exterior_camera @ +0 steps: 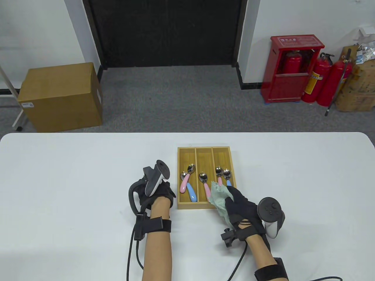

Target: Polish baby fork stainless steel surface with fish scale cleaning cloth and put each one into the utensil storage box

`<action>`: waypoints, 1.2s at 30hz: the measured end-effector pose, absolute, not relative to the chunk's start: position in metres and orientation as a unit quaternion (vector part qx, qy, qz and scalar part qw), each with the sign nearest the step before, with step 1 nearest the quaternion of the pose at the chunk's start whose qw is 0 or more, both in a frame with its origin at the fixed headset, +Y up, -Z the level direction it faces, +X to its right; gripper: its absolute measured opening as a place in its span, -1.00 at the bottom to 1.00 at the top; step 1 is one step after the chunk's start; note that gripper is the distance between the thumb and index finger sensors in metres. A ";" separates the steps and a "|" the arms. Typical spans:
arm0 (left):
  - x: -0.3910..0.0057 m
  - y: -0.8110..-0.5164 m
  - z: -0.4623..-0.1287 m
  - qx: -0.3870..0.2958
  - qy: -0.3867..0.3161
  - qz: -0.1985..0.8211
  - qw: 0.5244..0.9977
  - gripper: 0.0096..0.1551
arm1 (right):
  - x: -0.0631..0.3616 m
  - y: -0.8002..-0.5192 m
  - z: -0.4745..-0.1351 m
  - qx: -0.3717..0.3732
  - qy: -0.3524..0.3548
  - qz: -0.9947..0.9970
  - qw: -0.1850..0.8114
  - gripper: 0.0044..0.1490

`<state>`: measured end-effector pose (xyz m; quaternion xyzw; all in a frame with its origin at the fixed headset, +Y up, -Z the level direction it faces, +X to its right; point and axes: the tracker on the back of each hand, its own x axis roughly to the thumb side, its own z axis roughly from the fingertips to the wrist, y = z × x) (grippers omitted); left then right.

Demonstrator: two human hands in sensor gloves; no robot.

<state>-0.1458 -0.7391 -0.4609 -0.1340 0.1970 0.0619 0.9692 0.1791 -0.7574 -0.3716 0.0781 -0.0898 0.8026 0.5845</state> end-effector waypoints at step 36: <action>-0.142 -0.706 -0.319 -0.028 -0.136 0.440 0.887 -0.49 | 0.169 -0.766 -0.373 0.107 -0.007 0.737 0.667 -0.35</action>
